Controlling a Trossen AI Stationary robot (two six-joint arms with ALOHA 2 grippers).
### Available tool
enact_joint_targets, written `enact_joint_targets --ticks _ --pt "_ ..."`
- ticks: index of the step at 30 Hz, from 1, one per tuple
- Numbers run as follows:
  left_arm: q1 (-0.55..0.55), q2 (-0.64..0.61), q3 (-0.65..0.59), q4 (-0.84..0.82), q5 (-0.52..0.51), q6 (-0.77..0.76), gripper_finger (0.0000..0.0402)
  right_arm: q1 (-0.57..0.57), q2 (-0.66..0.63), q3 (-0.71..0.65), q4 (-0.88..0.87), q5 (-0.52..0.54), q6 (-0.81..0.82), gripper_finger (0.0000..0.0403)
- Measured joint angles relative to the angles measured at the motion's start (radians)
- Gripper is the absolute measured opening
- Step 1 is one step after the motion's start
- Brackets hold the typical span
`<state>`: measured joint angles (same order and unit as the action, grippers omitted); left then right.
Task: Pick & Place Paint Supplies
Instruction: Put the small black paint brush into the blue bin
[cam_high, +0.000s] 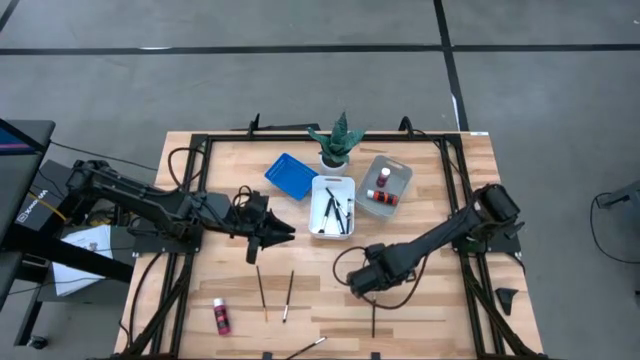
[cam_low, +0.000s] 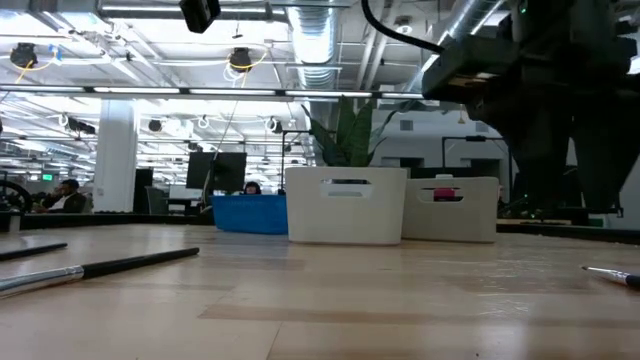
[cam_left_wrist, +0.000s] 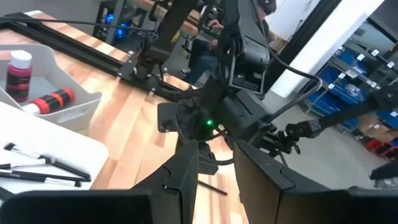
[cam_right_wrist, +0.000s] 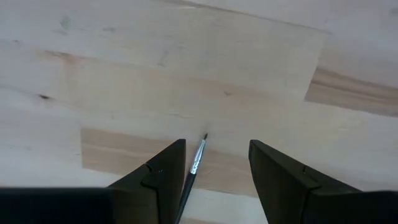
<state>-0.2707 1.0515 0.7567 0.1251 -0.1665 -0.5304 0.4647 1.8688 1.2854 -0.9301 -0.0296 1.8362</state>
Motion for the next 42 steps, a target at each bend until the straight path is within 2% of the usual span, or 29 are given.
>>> enact_joint_targets --ticks 13,21,32,42 --pt "-0.006 0.000 0.000 -0.050 0.000 0.000 0.0097 0.052 0.002 0.000 0.034 0.008 0.119 0.0172" --pt "-0.006 0.000 0.000 -0.060 0.000 0.001 0.0097 0.040 0.007 0.000 0.036 0.026 0.130 0.0172" --pt "-0.012 0.000 0.000 -0.066 0.004 0.001 0.0097 0.055 0.068 0.003 0.158 0.011 0.178 0.0172" --pt "-0.037 0.000 0.000 -0.093 0.009 0.001 0.0097 0.079 0.075 0.001 0.129 0.004 0.218 0.0172"
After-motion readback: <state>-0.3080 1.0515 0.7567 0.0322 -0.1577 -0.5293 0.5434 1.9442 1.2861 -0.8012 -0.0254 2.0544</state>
